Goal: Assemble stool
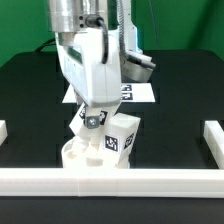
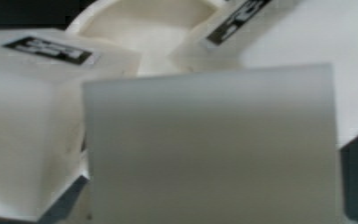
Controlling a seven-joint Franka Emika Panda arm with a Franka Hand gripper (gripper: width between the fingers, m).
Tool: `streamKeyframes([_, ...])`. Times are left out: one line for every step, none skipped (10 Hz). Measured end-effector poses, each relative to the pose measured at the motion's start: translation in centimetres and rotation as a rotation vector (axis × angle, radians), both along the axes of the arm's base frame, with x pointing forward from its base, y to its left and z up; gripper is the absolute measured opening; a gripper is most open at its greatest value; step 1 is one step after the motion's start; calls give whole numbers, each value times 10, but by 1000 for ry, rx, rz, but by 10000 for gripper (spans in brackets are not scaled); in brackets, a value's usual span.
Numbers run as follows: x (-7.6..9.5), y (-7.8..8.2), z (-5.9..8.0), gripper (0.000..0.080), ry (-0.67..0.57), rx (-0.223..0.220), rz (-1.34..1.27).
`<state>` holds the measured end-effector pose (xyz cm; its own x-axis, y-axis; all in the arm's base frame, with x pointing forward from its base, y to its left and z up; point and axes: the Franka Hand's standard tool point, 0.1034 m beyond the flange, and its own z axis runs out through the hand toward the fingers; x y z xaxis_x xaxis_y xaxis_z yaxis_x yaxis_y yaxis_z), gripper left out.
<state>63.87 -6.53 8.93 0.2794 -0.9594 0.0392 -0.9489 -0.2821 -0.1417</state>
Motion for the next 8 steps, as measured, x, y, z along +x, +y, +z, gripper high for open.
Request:
streamKeyframes([8,3,10,338,-41,-15,-8])
streamKeyframes([12,11,10,338,-89,-46,-6])
streamKeyframes([10,20,8,338,-96,-58,8])
streamKeyframes([11,24,7,338,-99,-61,9])
streamKeyframes([11,23,7,338,-99,-62,12])
streamKeyframes([10,21,5,338,-99,-68,23])
streamKeyframes([7,16,1,338,-92,-75,58])
streamKeyframes([7,10,7,338,-95,-68,74])
